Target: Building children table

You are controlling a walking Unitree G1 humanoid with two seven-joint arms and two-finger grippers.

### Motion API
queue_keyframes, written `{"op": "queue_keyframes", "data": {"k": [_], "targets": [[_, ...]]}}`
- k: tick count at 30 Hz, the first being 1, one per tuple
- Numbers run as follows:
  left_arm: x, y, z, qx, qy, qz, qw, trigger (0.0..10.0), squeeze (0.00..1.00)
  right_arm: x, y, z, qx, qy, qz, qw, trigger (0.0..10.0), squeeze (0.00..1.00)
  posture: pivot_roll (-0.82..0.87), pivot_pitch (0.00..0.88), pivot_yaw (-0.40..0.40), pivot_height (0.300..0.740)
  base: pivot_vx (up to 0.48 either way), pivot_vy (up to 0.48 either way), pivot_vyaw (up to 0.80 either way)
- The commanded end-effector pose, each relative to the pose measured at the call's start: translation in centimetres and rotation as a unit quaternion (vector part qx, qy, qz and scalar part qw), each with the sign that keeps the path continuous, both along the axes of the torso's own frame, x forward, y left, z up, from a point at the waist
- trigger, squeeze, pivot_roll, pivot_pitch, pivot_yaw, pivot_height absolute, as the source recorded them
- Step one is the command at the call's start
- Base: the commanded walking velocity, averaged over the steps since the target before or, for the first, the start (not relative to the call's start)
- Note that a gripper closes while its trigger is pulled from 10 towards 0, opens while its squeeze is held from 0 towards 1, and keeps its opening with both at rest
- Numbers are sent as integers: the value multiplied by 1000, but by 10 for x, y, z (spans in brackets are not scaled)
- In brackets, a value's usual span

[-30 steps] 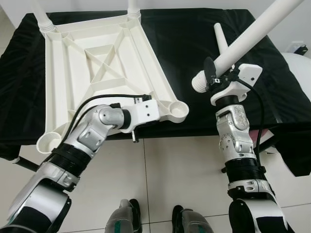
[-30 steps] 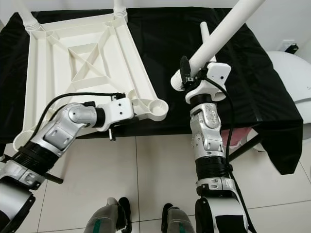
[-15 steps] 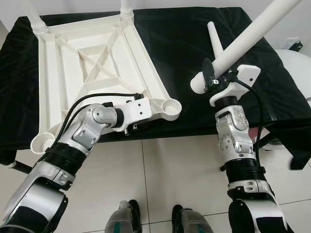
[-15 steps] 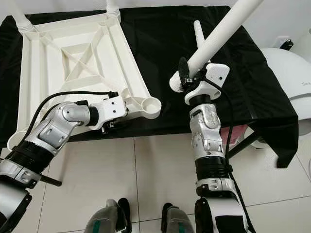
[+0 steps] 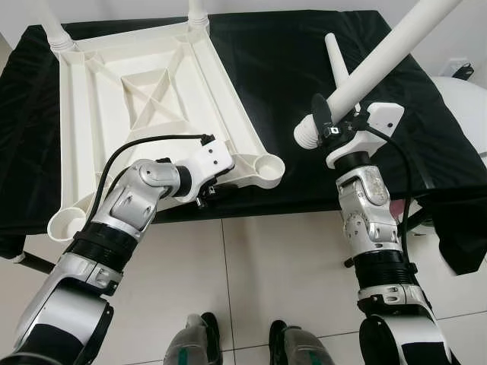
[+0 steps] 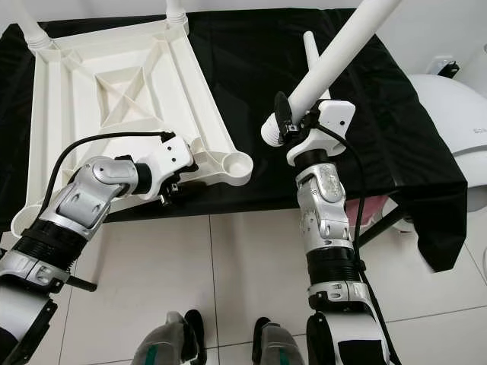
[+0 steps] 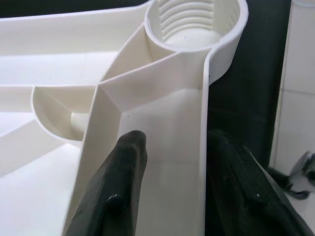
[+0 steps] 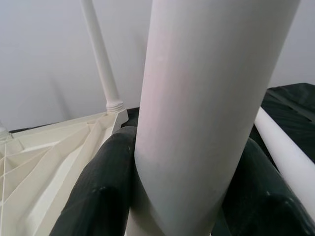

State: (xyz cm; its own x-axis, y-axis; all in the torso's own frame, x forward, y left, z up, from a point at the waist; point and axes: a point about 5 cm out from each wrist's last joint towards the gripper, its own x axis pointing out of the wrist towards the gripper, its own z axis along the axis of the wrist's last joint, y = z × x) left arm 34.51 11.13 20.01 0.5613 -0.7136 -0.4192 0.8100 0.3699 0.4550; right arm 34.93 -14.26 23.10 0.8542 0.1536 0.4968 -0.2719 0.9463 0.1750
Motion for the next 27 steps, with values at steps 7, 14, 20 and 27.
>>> {"op": "queue_keyframes", "data": {"k": [7,14,20,27], "targets": [[-4,0,19,-51,-2,-1,999,10000,0,0,2,1,1,-1,12,1000,10000,0,-60,193,16,740,0,0,0],[-11,-9,16,-59,9,-13,998,10000,0,1,3,0,0,3,20,1000,10000,0,-61,196,15,740,0,0,0],[-18,-19,6,-58,24,-26,998,10000,0,1,3,1,-4,6,25,1000,10000,0,-68,199,17,740,0,0,0],[-18,-25,-5,-51,30,-21,998,10000,0,1,3,2,-7,7,31,999,10000,0,-71,200,17,740,0,0,0]]}}
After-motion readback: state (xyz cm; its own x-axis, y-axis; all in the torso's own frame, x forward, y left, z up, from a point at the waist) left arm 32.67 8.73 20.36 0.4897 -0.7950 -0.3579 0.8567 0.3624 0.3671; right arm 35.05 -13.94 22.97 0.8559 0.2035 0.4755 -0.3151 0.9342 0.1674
